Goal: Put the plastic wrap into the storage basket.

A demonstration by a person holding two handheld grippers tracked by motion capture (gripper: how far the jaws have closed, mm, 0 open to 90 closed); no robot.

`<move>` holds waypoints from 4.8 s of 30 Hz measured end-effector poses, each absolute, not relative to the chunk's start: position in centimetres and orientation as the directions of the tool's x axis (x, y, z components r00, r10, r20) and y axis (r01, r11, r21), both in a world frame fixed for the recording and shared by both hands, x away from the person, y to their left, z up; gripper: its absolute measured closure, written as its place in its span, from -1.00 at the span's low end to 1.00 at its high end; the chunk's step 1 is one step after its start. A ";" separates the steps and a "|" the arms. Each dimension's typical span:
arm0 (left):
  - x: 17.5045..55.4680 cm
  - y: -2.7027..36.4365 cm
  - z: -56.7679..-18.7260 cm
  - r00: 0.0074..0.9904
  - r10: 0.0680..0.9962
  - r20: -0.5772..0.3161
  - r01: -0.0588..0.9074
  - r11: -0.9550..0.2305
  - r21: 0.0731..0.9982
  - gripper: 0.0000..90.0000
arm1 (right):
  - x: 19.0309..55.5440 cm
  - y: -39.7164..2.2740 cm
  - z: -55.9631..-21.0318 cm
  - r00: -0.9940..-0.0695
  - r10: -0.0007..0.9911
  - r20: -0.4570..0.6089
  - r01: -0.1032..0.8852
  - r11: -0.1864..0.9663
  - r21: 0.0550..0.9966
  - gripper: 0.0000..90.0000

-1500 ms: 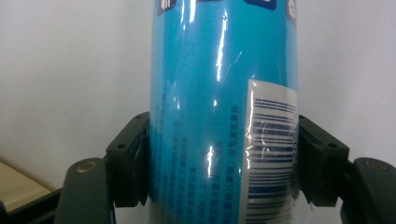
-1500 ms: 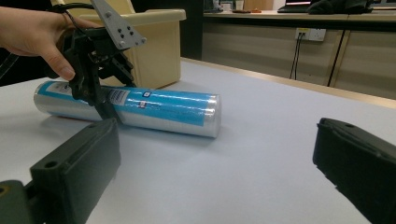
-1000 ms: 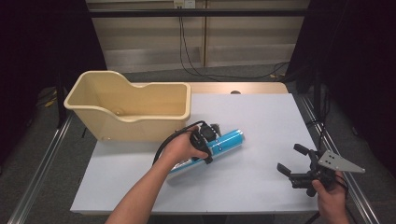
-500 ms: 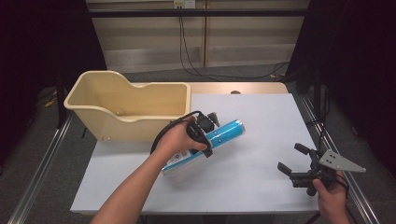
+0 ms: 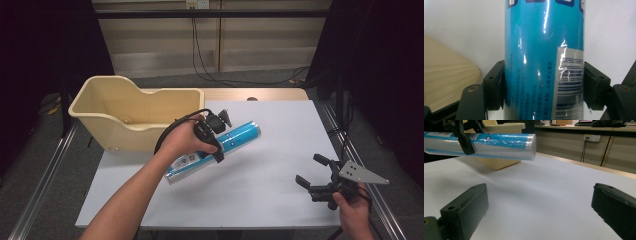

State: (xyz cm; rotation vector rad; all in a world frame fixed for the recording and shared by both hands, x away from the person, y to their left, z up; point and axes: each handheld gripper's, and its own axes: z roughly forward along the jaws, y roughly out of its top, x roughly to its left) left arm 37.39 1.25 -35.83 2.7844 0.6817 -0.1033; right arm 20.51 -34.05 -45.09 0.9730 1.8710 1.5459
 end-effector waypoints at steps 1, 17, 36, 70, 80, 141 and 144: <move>37.5 1.3 -35.6 0.888 0.442 -0.130 0.460 -0.854 0.244 -0.28 | 20.5 -34.1 -45.1 -0.606 0.794 0.053 0.201 0.089 0.976 -0.99; 38.1 1.9 -32.6 0.889 0.445 -0.110 0.459 -0.855 0.243 -0.28 | 20.4 -34.1 -45.0 -0.606 0.793 0.054 0.199 0.086 0.976 -0.99; 39.5 3.5 -29.5 0.878 0.467 -0.104 0.476 -0.833 0.281 -0.28 | 20.4 -34.0 -45.0 -0.612 0.789 0.049 0.197 0.092 0.976 -0.99; 42.6 5.8 -26.7 0.860 0.498 -0.111 0.507 -0.812 0.288 -0.29 | 20.4 -34.0 -45.0 -0.623 0.781 0.041 0.195 0.105 0.975 -0.99; 43.8 6.9 -26.6 0.844 0.527 -0.102 0.532 -0.796 0.289 -0.28 | 20.4 -33.9 -45.1 -0.626 0.778 0.041 0.198 0.108 0.974 -0.99; 47.6 9.3 -29.1 0.943 0.332 0.027 0.318 -0.922 0.220 -0.29 | 20.3 -33.9 -45.2 -0.633 0.773 0.046 0.199 0.106 0.974 -0.99; 47.9 9.5 -29.3 0.953 0.303 0.029 0.289 -0.931 0.222 -0.29 | 20.3 -33.8 -45.3 -0.635 0.771 0.044 0.201 0.109 0.973 -0.99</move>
